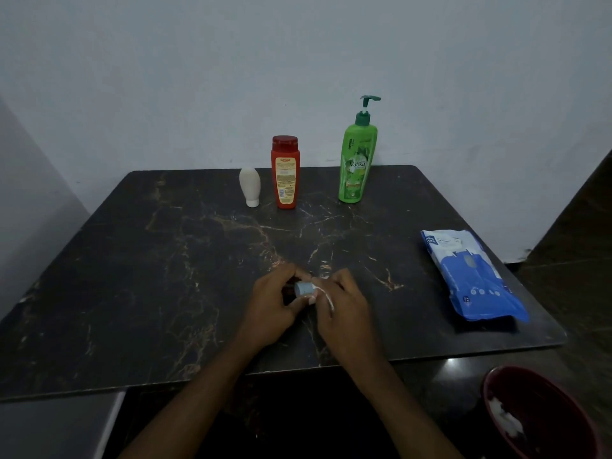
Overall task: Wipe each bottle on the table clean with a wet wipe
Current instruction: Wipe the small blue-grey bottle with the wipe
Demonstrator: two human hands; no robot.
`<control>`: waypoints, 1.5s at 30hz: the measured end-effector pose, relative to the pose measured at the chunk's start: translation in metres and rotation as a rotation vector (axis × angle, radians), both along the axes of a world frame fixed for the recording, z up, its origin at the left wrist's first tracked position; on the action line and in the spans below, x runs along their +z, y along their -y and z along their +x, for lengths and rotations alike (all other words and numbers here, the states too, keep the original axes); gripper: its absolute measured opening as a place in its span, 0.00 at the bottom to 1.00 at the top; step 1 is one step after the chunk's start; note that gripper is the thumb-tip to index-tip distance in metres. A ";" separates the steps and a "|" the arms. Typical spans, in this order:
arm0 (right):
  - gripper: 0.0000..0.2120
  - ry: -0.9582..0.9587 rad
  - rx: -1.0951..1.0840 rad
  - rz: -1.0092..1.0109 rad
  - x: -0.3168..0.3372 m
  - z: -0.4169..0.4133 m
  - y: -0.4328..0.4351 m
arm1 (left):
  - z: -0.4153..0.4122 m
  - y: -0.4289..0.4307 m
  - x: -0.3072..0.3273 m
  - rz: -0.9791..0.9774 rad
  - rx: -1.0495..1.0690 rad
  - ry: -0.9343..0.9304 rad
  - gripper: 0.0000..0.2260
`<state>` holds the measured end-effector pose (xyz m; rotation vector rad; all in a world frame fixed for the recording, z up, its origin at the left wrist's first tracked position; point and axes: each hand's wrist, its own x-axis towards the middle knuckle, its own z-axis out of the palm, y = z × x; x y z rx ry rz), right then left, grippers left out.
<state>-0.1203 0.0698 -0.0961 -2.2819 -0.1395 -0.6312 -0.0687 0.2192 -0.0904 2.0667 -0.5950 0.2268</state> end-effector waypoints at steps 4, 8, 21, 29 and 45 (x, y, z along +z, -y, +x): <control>0.07 -0.059 -0.109 -0.065 0.002 0.007 0.021 | 0.003 -0.003 -0.002 0.022 0.000 -0.010 0.16; 0.08 -0.234 -0.254 0.187 0.003 0.018 0.054 | 0.005 -0.004 -0.004 0.045 -0.006 0.012 0.17; 0.11 -0.045 0.002 -0.010 -0.012 0.003 0.005 | 0.006 -0.001 -0.010 0.058 0.001 0.051 0.12; 0.10 -0.289 -0.277 0.180 0.004 0.023 0.052 | 0.007 -0.004 -0.011 0.084 -0.008 0.032 0.18; 0.10 -0.211 -0.252 0.167 -0.001 0.014 0.046 | 0.004 -0.004 -0.006 0.124 -0.029 0.043 0.15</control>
